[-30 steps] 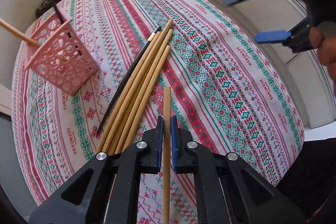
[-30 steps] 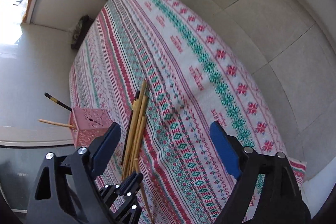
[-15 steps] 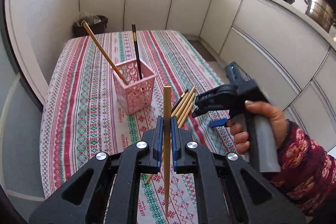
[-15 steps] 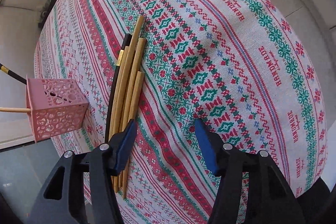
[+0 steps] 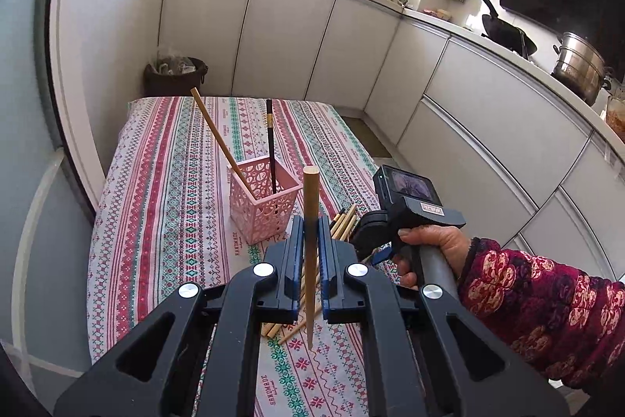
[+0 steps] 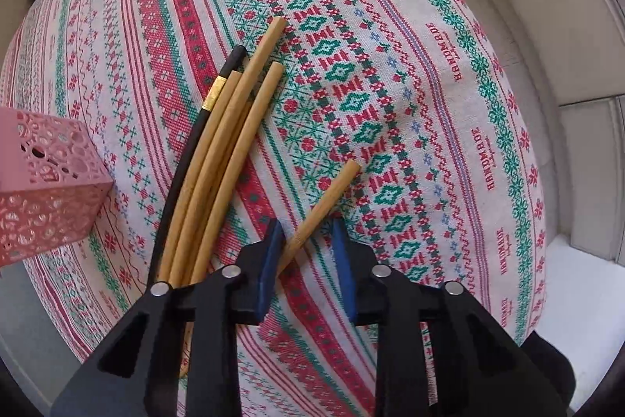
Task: Organize utensils
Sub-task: 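Grasp a tan chopstick with the right tool while the left tool holds its chopstick, then carry both chopsticks to the pink holder, drop them in, open both tools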
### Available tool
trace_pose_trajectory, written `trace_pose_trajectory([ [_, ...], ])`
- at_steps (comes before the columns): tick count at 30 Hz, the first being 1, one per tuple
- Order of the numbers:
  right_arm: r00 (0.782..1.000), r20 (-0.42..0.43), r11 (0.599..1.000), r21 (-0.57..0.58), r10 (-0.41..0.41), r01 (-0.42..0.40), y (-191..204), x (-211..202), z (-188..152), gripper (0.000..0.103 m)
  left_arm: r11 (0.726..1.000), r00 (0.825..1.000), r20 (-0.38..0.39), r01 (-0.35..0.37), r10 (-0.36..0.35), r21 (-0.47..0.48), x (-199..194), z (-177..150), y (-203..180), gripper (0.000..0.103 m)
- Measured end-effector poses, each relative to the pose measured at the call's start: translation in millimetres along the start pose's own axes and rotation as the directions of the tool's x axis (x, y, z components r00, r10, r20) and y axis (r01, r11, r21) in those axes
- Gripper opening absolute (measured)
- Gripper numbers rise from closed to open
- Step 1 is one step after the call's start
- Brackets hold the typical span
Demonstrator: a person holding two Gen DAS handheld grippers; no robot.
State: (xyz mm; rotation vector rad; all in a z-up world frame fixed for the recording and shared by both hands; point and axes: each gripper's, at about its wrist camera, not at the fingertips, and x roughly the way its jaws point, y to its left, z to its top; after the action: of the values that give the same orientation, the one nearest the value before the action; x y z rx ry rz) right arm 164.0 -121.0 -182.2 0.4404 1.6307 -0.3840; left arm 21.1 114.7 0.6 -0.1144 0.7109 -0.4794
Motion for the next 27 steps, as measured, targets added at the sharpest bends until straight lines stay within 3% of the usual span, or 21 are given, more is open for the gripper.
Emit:
trace_pose_trajectory([
  [3,0.998,-0.031,0.998,0.026,0.056,-0.055,-13,0,-1,0.026,1.000,1.000,0.012,0.006,-0.006,-0.004,-3,1,1,0.006],
  [5,0.999,-0.022,0.997,0.057,0.047,-0.046,-15,2,2,0.026,1.000,1.000,0.016,0.008,-0.007,-0.006,-3,2,1,0.006],
  [8,0.998,0.060,0.996,0.079,0.026,-0.031,-8,0,3,0.014,1.000,1.000,0.028,0.008,-0.008,-0.007,-5,4,0,0.006],
  [11,0.982,0.132,0.985,0.086,0.134,-0.147,-16,-4,-11,0.008,1.000,0.999,0.036,0.013,-0.013,-0.008,-6,4,-1,0.006],
  [13,0.946,0.195,0.961,0.052,0.259,-0.273,-36,-14,-24,0.008,1.000,0.999,0.036,0.015,-0.015,-0.004,-7,3,-2,0.006],
  [14,0.924,0.253,0.954,0.006,0.288,-0.299,-41,-24,-32,0.008,1.000,0.999,0.037,0.011,-0.011,-0.002,-7,3,-2,0.006],
  [16,0.857,0.364,0.931,-0.109,0.364,-0.349,-52,-46,-53,0.008,1.000,0.999,0.040,0.004,-0.004,-0.006,-8,1,-1,0.006],
  [21,0.703,0.553,0.893,-0.308,0.448,-0.327,-81,-98,-107,0.008,1.000,0.999,0.049,-0.009,0.010,-0.013,-8,0,-2,0.006],
  [27,0.562,0.644,0.854,-0.419,0.519,-0.308,-83,-152,-148,0.008,0.999,0.996,0.081,-0.027,0.028,-0.021,-8,7,-13,0.006],
])
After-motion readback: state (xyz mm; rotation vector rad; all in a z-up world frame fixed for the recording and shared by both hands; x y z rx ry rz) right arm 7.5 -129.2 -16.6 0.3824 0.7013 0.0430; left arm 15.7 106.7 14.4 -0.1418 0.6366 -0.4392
